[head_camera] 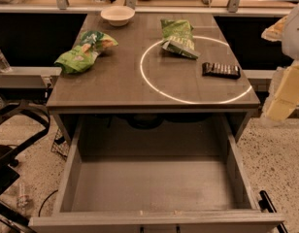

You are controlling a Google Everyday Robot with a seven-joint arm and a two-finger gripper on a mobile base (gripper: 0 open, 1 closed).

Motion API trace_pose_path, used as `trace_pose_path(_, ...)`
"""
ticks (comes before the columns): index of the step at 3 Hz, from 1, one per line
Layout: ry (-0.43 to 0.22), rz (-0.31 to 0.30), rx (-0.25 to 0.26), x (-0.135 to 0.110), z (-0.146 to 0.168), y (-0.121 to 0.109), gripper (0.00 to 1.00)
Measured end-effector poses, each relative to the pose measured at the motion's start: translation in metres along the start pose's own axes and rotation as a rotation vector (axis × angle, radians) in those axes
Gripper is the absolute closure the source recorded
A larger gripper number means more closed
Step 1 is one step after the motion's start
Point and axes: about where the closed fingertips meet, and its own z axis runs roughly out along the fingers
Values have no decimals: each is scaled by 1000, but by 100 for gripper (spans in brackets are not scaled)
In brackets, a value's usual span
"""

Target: Move rxbar chocolate near green rice chip bag

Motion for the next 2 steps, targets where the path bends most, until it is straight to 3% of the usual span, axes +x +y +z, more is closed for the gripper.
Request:
trace_pose_path(1,0,0,0,0,0,0,0)
trace_pose_path(2,-83,-4,35,0,1,-22,0)
